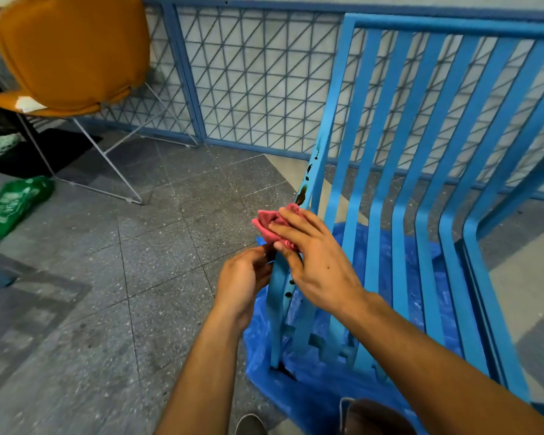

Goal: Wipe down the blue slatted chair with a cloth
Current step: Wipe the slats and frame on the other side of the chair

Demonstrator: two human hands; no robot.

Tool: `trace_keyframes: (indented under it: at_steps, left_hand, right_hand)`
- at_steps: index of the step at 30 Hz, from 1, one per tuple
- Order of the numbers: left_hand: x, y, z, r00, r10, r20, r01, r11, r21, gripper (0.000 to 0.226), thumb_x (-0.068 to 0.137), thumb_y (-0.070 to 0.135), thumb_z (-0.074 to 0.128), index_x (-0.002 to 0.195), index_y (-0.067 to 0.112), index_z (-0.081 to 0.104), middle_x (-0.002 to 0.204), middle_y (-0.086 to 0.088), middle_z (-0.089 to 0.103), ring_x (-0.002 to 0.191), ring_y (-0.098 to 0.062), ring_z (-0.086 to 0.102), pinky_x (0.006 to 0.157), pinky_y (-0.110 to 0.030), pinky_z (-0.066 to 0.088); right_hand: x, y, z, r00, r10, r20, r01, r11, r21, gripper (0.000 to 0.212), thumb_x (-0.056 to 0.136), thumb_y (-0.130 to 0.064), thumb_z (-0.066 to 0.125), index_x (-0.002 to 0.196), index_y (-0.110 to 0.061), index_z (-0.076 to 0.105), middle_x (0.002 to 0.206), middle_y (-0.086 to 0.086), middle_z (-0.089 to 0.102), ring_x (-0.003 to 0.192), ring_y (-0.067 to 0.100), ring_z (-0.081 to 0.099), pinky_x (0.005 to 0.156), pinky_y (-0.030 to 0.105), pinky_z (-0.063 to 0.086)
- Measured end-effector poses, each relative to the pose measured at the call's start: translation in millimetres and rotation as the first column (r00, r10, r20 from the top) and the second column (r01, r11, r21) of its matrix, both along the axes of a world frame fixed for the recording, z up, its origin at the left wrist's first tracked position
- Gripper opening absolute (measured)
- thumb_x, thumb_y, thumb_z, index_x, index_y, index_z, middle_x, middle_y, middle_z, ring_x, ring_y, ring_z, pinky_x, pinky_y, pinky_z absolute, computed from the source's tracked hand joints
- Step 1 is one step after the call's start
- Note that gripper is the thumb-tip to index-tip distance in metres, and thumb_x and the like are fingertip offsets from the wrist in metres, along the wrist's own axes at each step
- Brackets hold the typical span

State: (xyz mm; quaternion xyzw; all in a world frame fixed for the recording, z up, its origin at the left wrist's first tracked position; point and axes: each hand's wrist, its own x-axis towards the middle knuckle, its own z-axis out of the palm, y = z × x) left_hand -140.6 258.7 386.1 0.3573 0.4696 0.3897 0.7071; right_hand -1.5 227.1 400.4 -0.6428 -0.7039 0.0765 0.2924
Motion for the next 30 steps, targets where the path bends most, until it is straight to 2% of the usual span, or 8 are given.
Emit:
trace_keyframes:
  at_steps: [4,7,10,13,20,23,27,30]
  left_hand:
    - [-3,-1,-1,0.998,0.025,0.061,-0.023,0.999,-0.042,0.036,0.093,0.001,0.042,0.100,0.007,0.076,0.094,-0.011,0.080,0.083,-0.017,0.077,0.078,-0.029,0.062]
    - [-6,0,1,0.992,0.088,0.088,-0.081,0.993,-0.083,0.035,0.089,0.001,0.045,0.092,0.006,0.080,0.087,-0.012,0.079,0.073,-0.016,0.073,0.062,-0.025,0.061]
    - [-10,5,-3,0.986,0.167,0.008,-0.164,0.977,-0.138,0.031,0.092,0.007,0.049,0.109,0.004,0.075,0.098,-0.017,0.073,0.083,-0.022,0.065,0.065,-0.028,0.054]
    - [-15,7,-6,0.979,0.204,-0.020,-0.205,0.970,-0.132,0.030,0.095,0.007,0.046,0.111,0.005,0.072,0.095,-0.015,0.073,0.083,-0.022,0.066,0.072,-0.030,0.055]
    - [-17,10,-7,0.980,0.197,-0.032,-0.200,0.974,-0.110,0.029,0.101,0.015,0.044,0.105,0.010,0.072,0.092,-0.006,0.077,0.084,-0.017,0.070,0.082,-0.029,0.055]
    - [-16,11,-8,0.981,0.192,-0.031,-0.195,0.976,-0.100,0.029,0.101,0.017,0.045,0.103,0.011,0.073,0.091,-0.005,0.078,0.086,-0.017,0.072,0.082,-0.030,0.056]
    - [-17,13,-8,0.983,0.183,-0.013,-0.184,0.981,-0.062,0.035,0.098,0.014,0.044,0.090,0.014,0.078,0.084,-0.004,0.080,0.075,-0.013,0.075,0.069,-0.026,0.058]
    - [-13,15,-11,0.976,0.213,-0.039,-0.216,0.972,-0.098,0.028,0.097,0.015,0.048,0.101,0.008,0.076,0.089,-0.008,0.079,0.079,-0.017,0.073,0.075,-0.029,0.057]
  right_hand:
    - [-12,-20,-2,1.000,-0.004,0.006,0.003,1.000,0.009,0.037,0.102,-0.024,0.052,0.138,-0.022,0.060,0.155,-0.005,0.044,0.150,0.016,0.024,0.123,0.037,0.021]
    - [-25,-41,-16,0.999,0.028,0.022,-0.029,0.999,0.044,0.039,0.097,-0.019,0.060,0.135,-0.019,0.063,0.154,-0.006,0.046,0.149,0.019,0.028,0.120,0.040,0.029]
    - [-29,-58,-33,0.996,0.074,0.055,-0.079,0.992,0.102,0.037,0.097,-0.019,0.057,0.133,-0.014,0.064,0.154,-0.004,0.045,0.150,0.020,0.028,0.119,0.038,0.031]
    - [-27,-61,-38,0.996,0.085,0.017,-0.087,0.985,0.151,0.038,0.100,-0.021,0.054,0.136,-0.011,0.062,0.154,-0.002,0.046,0.149,0.022,0.030,0.118,0.040,0.034]
    - [-5,-5,-7,0.986,-0.148,-0.076,0.157,0.979,0.128,0.042,0.102,-0.027,0.055,0.141,-0.012,0.056,0.152,-0.001,0.048,0.150,0.018,0.026,0.122,0.038,0.025]
    - [-2,-10,-12,0.999,-0.050,0.015,0.047,0.989,0.142,0.040,0.100,-0.019,0.060,0.139,-0.010,0.058,0.152,0.002,0.049,0.150,0.021,0.027,0.121,0.040,0.027]
    - [-10,-39,-31,0.990,0.100,0.100,-0.116,0.979,0.167,0.043,0.099,-0.022,0.056,0.141,-0.012,0.056,0.154,0.001,0.045,0.151,0.022,0.026,0.120,0.041,0.031]
    - [-21,-58,-45,0.963,0.201,0.180,-0.230,0.961,0.155,0.040,0.098,-0.020,0.055,0.136,-0.009,0.061,0.151,0.001,0.050,0.149,0.026,0.031,0.118,0.040,0.033]
